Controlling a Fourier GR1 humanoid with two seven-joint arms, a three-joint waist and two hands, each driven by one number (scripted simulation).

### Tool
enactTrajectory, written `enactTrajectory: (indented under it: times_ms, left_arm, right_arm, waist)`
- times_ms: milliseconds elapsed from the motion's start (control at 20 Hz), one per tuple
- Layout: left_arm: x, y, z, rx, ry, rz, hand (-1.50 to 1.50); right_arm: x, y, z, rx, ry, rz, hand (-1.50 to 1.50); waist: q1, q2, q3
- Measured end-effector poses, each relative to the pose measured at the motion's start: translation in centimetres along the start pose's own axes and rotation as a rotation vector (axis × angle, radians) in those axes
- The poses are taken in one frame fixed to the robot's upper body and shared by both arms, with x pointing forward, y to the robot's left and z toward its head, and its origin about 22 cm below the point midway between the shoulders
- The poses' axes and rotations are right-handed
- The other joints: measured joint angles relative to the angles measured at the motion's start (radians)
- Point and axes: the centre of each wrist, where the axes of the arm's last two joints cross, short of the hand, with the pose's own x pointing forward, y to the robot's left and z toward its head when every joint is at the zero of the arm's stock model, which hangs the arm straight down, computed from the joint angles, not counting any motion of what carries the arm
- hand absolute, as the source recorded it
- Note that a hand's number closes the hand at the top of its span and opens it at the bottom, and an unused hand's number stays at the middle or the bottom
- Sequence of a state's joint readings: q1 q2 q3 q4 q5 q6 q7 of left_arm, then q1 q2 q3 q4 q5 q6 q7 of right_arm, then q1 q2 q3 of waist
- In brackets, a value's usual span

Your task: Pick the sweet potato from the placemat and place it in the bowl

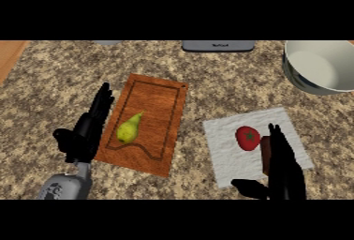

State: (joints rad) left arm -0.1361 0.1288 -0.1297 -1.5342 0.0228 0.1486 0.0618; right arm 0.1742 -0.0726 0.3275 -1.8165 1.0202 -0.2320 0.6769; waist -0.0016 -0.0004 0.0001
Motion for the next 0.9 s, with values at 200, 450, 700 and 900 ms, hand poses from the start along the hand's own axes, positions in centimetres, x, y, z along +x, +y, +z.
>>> enactTrajectory:
  times_ms: [200, 450, 700, 900]
  left_arm:
    - [0.1, 0.0, -0.1, 0.001, -0.001, 0.0, 0.0]
    - [0.3, 0.8, -0.6, -0.001, 0.005, -0.003, 0.0]
    - [-0.3, 0.6, 0.0, -0.002, 0.01, 0.002, 0.0]
    - [-0.2, 0.8, -0.1, -0.002, 0.006, 0.004, 0.0]
  right_arm:
    - [-1.5, 0.5, -0.5, -0.008, 0.013, 0.04, -1.5]
    - [-2.5, 1.0, -1.1, -0.04, 0.062, 0.132, -1.5]
    - [-3.1, 1.3, -1.8, -0.031, 0.085, 0.159, -1.5]
    - [-3.7, 1.4, -2.5, 0.017, 0.062, 0.176, 1.5]
  waist:
    - [0.0, 0.0, 0.0]
    - [0.0, -0.001, -0.001]
    - [0.0, -0.005, -0.006]
    - [0.0, -0.007, -0.009]
